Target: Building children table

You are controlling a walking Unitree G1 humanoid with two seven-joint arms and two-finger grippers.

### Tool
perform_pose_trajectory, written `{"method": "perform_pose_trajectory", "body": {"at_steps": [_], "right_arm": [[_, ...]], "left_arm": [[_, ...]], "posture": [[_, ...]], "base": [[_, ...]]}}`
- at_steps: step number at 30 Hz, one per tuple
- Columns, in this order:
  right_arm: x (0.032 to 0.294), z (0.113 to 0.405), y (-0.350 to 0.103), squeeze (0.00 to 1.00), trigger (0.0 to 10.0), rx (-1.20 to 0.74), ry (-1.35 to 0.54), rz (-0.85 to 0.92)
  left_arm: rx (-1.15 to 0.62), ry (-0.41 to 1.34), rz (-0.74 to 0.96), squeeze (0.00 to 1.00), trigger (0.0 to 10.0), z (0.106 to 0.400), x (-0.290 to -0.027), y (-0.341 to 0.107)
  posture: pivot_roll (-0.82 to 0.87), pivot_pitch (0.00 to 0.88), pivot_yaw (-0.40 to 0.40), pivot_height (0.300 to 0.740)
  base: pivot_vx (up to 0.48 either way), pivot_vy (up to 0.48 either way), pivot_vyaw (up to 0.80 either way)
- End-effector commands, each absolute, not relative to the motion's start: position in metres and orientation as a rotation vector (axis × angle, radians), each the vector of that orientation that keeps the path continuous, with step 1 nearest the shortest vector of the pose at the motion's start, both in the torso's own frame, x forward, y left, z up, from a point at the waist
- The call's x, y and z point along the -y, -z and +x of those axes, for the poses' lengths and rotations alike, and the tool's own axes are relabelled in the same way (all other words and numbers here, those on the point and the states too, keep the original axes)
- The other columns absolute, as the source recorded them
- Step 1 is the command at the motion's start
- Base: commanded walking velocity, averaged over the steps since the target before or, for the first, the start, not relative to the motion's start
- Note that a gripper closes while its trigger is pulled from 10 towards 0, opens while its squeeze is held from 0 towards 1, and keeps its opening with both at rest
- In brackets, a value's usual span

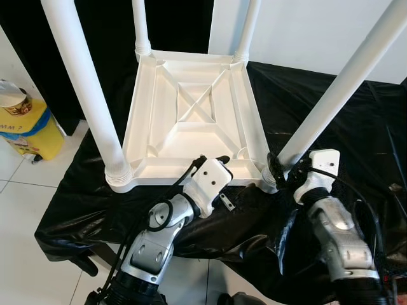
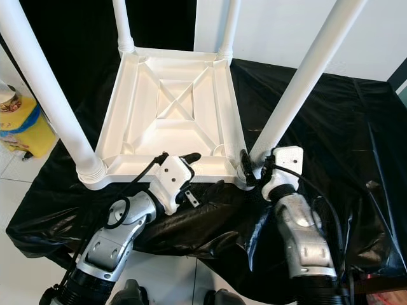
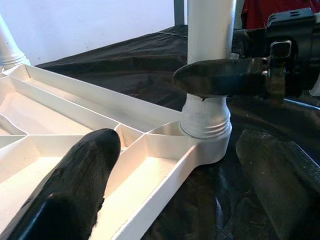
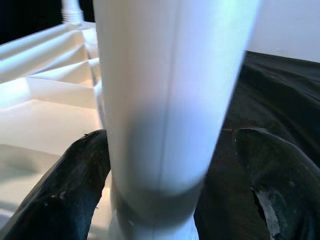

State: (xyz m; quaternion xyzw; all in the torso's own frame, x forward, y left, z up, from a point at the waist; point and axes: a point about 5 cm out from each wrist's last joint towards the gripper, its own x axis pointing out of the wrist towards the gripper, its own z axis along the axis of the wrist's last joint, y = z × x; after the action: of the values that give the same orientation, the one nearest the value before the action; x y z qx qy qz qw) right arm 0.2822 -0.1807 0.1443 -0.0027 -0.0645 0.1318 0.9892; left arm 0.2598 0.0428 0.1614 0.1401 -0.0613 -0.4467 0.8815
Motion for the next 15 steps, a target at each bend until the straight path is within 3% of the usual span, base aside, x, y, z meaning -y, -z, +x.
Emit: {"method": "perform_pose_trajectory", "body": {"at_steps": [1,5,12,13,15], "right_arm": [[0.183,0.282,-0.142,0.00,10.0,0.116,-0.307,-0.006],[0.184,0.295,-0.138,0.00,10.0,0.080,-0.459,-0.047],[0.184,0.302,-0.134,0.00,10.0,0.070,-0.517,-0.062],[0.183,0.304,-0.131,0.00,4.5,0.063,-0.532,-0.067],[0.183,0.305,-0.130,0.00,4.5,0.057,-0.541,-0.070]], "left_arm": [[0.127,0.939,0.303,0.00,10.0,0.258,-0.040,-0.159],[0.130,0.966,0.308,0.00,10.0,0.256,-0.036,-0.160],[0.135,0.976,0.309,0.00,10.0,0.255,-0.034,-0.160],[0.137,0.978,0.310,0.00,10.0,0.255,-0.033,-0.161],[0.138,0.979,0.311,0.00,10.0,0.255,-0.033,-0.161]], "posture": [[0.09,0.079,-0.095,0.740],[0.09,0.078,-0.085,0.740],[0.11,0.075,-0.087,0.740],[0.11,0.071,-0.094,0.740],[0.11,0.071,-0.094,0.740]], "base": [[0.000,0.000,0.00],[0.000,0.000,0.00],[0.000,0.000,0.00],[0.000,0.000,0.00],[0.000,0.000,0.00]]}}
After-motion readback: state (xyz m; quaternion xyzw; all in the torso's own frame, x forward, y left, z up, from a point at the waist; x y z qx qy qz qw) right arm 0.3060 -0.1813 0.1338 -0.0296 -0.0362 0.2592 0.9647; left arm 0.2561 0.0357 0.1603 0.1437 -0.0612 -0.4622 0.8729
